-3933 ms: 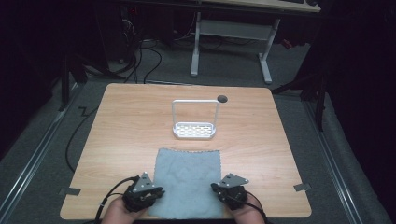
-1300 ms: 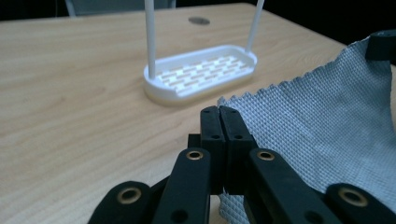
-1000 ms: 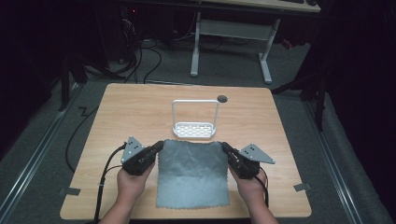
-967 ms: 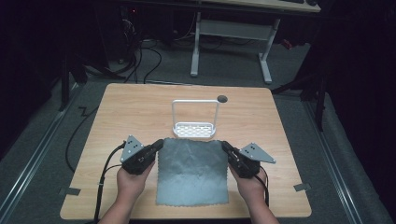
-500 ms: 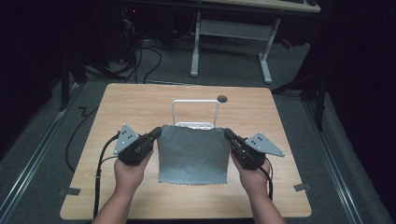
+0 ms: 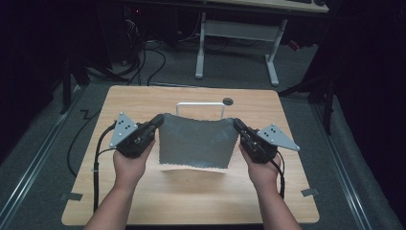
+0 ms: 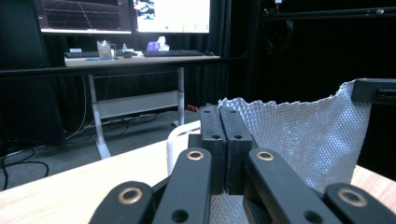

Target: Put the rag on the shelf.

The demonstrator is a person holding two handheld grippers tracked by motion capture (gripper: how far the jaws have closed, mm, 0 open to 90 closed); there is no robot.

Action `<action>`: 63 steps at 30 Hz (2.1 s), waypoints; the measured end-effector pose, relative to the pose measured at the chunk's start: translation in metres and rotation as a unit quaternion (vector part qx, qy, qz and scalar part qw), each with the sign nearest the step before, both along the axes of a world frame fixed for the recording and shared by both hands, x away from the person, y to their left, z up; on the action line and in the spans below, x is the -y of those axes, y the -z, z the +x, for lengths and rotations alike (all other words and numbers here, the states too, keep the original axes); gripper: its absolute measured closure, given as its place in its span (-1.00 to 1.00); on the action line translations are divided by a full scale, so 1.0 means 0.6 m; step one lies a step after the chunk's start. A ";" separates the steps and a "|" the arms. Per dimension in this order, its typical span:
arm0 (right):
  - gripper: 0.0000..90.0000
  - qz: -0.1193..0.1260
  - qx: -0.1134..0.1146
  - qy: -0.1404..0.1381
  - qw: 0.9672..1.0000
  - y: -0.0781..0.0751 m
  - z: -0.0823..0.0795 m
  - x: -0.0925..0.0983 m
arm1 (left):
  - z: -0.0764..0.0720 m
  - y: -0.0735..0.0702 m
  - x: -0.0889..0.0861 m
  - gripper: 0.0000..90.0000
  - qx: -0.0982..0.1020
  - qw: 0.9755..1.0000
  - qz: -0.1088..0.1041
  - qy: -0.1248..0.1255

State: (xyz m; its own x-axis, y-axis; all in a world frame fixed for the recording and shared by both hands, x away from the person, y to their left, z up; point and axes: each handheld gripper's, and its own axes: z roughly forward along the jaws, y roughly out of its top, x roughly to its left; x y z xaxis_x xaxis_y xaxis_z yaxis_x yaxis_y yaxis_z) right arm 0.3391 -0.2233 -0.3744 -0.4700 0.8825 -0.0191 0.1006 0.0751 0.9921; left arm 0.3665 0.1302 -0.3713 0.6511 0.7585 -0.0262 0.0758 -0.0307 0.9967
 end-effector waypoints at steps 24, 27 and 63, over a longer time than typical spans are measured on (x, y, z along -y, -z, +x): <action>0.98 0.000 -0.043 0.029 0.999 -0.032 0.196 -0.009 | 0.206 0.001 0.028 1.00 -0.045 0.996 0.058 -0.056; 0.98 -0.007 -0.061 0.037 0.997 -0.023 0.225 -0.006 | 0.228 0.010 0.032 1.00 -0.066 0.995 0.064 -0.048; 0.97 -0.010 -0.185 0.031 0.982 0.153 0.249 0.019 | 0.230 0.187 0.048 1.00 -0.203 0.976 0.075 0.016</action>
